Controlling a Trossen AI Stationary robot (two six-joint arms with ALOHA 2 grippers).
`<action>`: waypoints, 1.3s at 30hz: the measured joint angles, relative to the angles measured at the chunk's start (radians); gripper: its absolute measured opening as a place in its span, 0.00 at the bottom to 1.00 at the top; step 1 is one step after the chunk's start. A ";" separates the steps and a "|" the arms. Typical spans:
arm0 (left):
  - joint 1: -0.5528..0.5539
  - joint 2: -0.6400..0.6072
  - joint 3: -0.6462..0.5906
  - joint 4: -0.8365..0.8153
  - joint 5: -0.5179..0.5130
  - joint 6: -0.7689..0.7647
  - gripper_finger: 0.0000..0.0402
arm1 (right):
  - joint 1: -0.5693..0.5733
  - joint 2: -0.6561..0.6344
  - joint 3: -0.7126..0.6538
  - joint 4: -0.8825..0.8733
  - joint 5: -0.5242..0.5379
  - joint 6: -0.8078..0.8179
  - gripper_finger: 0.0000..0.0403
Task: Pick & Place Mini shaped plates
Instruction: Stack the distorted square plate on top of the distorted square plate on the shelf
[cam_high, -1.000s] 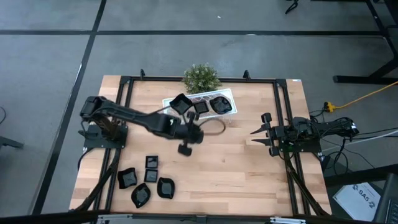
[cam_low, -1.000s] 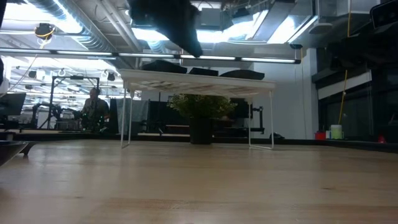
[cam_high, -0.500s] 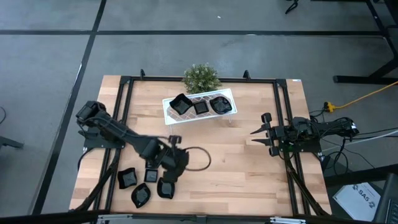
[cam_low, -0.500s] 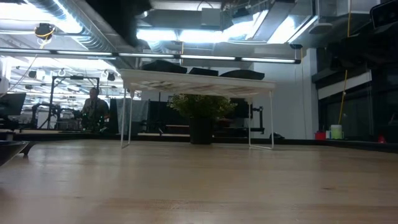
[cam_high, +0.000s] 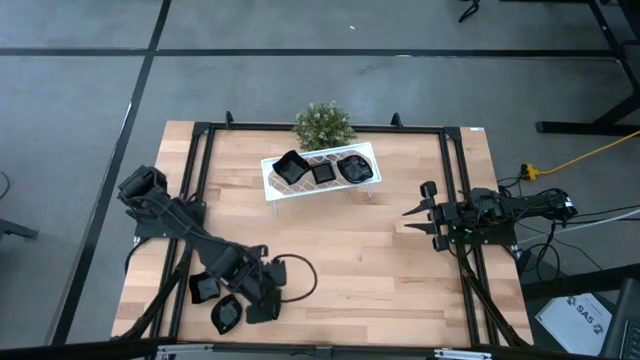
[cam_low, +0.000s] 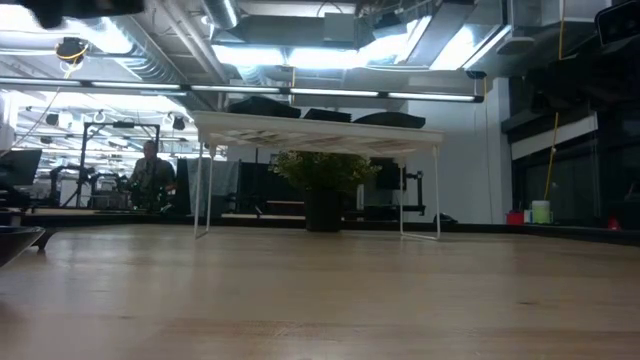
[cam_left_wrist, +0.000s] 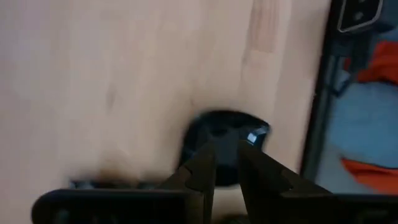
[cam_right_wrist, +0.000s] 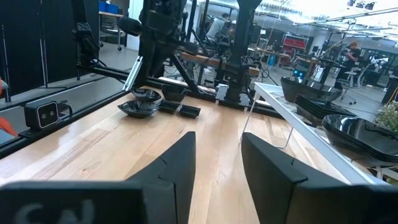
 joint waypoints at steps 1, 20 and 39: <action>-0.009 0.000 0.000 -0.005 0.020 -0.043 0.15 | 0.000 0.000 0.000 0.000 0.000 0.000 0.32; -0.222 0.000 -0.001 -0.239 0.162 -1.066 0.14 | 0.000 0.000 0.000 0.000 0.000 0.000 0.32; -0.427 0.034 -0.001 -0.368 0.025 -0.839 0.14 | 0.000 0.000 0.000 0.000 0.000 0.000 0.32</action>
